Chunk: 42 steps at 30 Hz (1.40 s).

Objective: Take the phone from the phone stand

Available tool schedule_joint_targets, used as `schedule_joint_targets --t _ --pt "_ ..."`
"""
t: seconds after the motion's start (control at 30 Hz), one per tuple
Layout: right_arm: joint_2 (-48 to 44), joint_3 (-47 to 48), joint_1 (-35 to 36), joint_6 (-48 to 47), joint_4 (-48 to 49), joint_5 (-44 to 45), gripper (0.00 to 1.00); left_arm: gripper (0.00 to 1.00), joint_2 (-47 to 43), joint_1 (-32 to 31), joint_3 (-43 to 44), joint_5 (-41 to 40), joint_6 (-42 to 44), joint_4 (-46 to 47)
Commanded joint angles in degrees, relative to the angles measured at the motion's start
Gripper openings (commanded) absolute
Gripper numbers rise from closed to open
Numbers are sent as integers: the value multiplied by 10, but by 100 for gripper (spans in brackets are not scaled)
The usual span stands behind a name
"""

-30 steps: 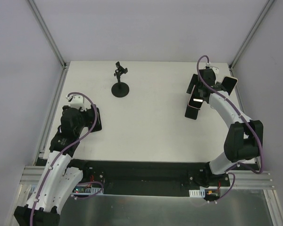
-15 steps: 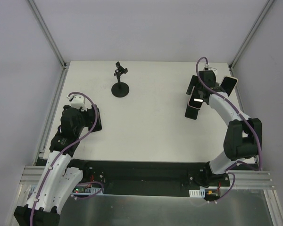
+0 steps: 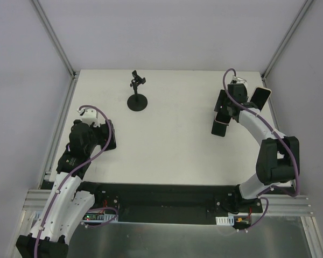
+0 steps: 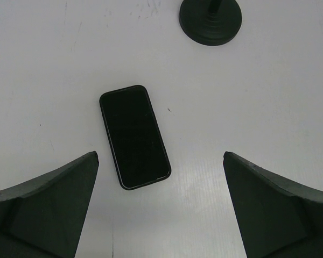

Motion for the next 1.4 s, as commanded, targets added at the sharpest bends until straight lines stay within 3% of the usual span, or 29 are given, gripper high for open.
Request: schedule_joint_targets --t 0.0,0.13,0.43,0.6,0.83,1.1,1.37 --pt "-50 -6 -2 -21 17 -15 45 99 -5 1 5 26 5 30" --pt "-86 -4 -2 -39 6 -19 26 99 -2 -2 3 43 5 36" --pt "-153 15 14 -50 -35 -41 20 99 25 -18 15 146 -32 51" --pt "-177 29 68 -29 -69 -40 20 99 72 -42 30 196 -79 91" --pt "-207 6 133 97 -87 -53 20 99 162 -139 56 213 -153 184" --pt "-214 -18 218 212 -59 -78 20 98 282 -268 132 181 -158 232" --pt "-208 -27 270 272 -26 -104 19 89 378 -310 192 181 -149 262"
